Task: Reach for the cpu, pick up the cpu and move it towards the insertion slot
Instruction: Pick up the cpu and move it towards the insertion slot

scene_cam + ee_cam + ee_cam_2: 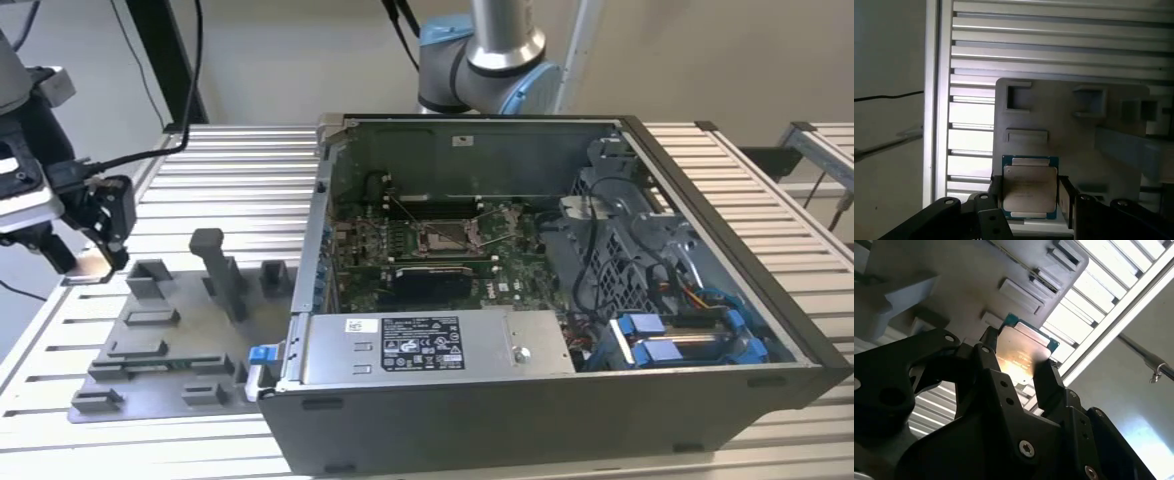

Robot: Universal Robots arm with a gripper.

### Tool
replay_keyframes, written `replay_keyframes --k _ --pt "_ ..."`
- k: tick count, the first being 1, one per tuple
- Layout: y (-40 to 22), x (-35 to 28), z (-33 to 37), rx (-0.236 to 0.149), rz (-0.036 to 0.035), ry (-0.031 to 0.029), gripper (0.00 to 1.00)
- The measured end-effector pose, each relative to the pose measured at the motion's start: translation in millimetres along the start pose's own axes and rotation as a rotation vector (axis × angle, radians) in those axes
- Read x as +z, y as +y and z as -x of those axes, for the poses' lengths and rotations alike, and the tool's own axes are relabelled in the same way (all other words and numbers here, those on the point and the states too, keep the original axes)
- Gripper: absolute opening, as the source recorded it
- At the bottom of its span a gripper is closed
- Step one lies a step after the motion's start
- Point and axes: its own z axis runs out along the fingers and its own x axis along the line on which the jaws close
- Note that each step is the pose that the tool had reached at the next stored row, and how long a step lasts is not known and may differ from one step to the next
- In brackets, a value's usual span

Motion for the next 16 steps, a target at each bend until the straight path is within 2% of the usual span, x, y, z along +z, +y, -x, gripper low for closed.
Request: replay_keyframes --k 8,16 --pt "-0.1 -11.4 0.0 0.000 0.0000 0.0000 0.00" --pt "-0.2 -28.7 0.0 0.000 0.0000 0.0000 0.00"
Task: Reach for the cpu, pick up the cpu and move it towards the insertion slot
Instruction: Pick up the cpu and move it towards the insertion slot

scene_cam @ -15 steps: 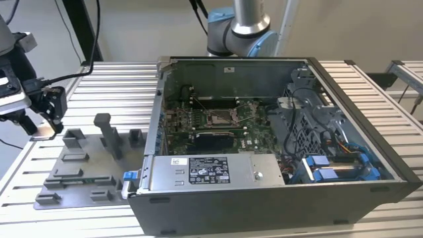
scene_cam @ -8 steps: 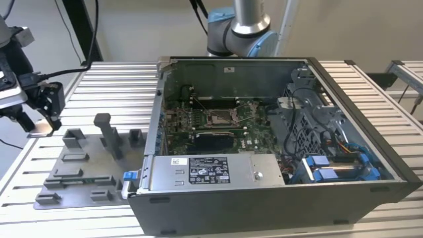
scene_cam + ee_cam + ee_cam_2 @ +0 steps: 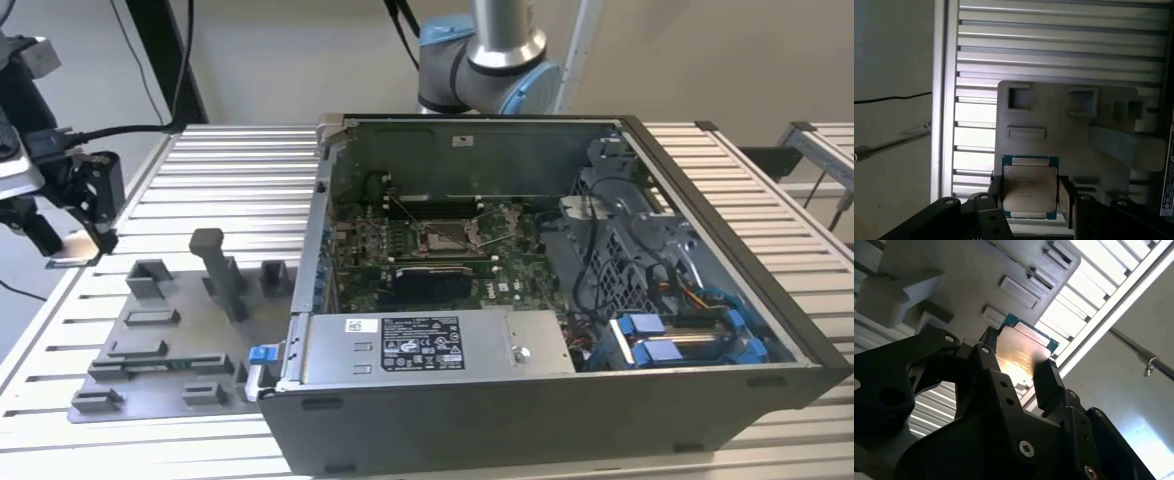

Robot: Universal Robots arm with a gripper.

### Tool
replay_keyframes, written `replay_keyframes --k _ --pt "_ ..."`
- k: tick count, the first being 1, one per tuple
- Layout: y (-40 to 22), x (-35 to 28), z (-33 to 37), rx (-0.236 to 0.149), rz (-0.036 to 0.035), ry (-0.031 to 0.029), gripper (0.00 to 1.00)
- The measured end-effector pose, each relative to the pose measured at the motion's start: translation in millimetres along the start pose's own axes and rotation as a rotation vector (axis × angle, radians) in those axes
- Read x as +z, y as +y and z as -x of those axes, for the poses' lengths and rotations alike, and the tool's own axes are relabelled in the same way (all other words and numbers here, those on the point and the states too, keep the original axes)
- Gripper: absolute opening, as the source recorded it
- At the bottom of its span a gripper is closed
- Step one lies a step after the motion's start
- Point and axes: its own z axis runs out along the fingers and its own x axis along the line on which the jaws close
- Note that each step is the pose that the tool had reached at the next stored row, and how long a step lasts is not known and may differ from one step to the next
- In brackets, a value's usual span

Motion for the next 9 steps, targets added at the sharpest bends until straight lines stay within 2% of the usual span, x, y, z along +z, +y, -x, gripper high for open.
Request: replay_keyframes --k 4,9 --pt "-0.1 -9.2 0.0 0.000 -0.0001 0.0001 0.00" --pt "-0.1 -17.7 0.0 0.000 0.0000 0.0000 0.00"
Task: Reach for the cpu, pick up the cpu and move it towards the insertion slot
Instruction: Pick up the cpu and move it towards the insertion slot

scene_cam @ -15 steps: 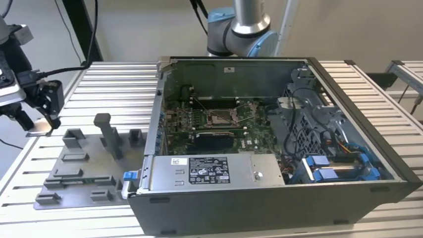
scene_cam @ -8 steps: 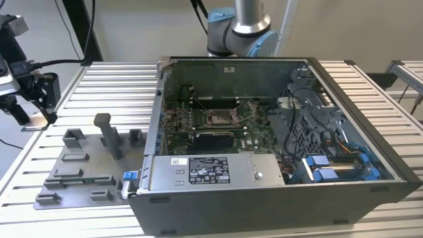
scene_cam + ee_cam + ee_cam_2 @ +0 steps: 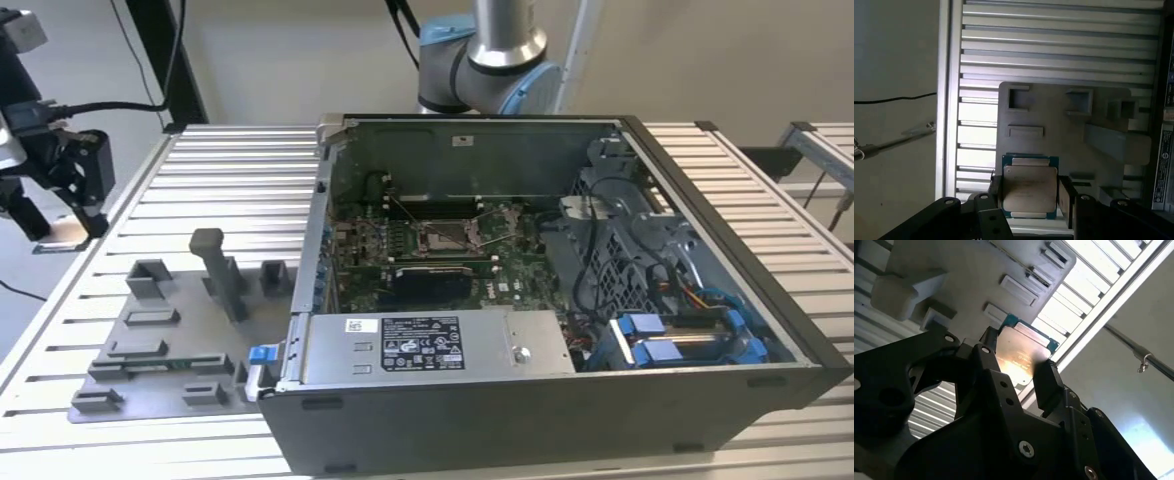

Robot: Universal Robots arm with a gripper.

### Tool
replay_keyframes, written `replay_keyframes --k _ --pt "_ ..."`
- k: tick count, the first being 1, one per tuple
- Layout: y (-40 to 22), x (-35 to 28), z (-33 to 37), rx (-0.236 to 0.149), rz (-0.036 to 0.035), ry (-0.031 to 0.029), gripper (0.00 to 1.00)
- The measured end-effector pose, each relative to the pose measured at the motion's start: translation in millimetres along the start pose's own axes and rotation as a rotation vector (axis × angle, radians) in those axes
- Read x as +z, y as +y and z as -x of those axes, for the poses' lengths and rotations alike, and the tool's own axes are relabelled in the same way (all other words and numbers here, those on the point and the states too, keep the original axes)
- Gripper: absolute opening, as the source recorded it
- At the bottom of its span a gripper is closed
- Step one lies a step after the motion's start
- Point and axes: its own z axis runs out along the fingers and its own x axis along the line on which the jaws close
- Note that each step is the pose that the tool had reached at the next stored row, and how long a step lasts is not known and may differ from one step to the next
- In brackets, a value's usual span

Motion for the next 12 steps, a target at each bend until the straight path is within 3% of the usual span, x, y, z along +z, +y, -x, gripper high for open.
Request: replay_keyframes --k 12 --pt "-0.1 -17.2 0.0 0.000 0.0000 0.0000 0.00"
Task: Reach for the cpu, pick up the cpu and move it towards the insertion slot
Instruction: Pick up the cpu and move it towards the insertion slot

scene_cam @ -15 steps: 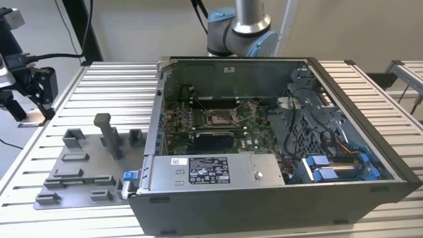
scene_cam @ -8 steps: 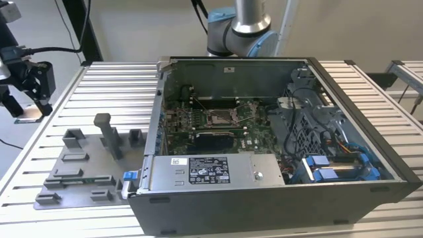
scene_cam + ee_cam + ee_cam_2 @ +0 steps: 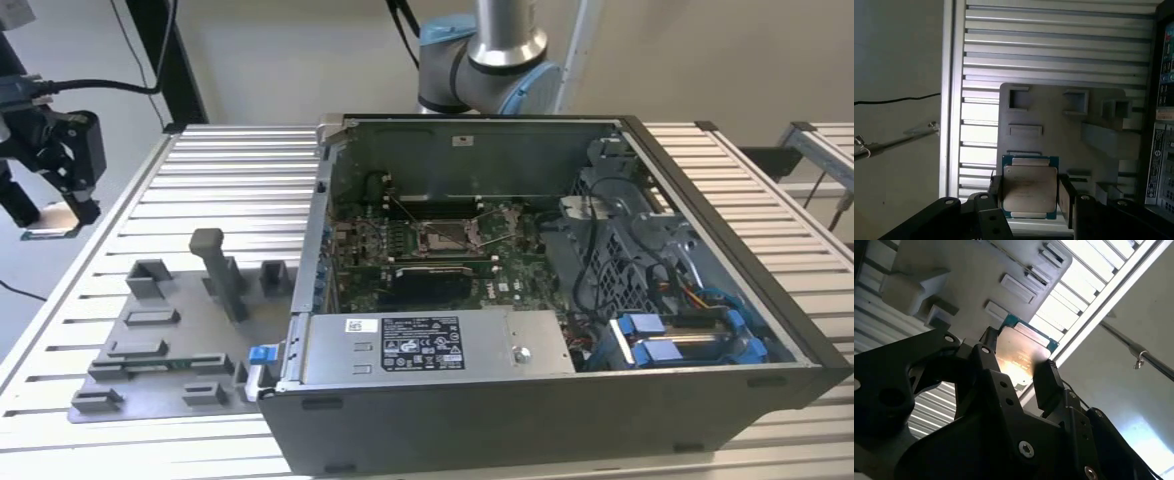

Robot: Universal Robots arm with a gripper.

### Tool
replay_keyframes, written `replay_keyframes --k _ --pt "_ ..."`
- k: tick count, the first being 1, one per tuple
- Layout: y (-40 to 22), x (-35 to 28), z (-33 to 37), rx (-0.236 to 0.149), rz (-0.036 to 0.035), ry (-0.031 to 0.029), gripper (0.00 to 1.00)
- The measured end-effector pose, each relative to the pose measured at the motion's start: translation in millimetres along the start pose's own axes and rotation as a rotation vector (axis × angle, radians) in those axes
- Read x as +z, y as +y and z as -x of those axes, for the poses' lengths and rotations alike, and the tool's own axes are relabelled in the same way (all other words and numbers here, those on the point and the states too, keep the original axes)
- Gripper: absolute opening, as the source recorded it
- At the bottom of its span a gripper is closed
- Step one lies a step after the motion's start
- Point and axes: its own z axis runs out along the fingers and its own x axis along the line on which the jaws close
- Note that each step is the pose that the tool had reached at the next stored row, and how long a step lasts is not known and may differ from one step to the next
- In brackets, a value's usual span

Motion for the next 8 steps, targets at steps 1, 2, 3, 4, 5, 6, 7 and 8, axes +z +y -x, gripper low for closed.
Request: replay_keyframes --k 1,2,3,4,5,6,7,8 --pt "0.0 -1.1 0.0 0.000 0.0000 0.0000 0.00" --pt "0.0 -1.8 0.0 0.000 0.0001 -0.0001 0.00" --pt "0.0 -1.9 0.0 0.000 0.0000 -0.0001 0.00" --pt "0.0 -1.9 0.0 0.000 0.0001 -0.0003 0.00" --pt "0.0 -2.1 0.0 0.000 0.0000 0.0000 0.00" --pt "0.0 -2.1 0.0 0.000 0.0000 0.0000 0.00" --pt "0.0 -2.1 0.0 0.000 0.0000 0.0000 0.00" --pt "0.0 -2.1 0.0 0.000 0.0000 -0.0001 0.00"
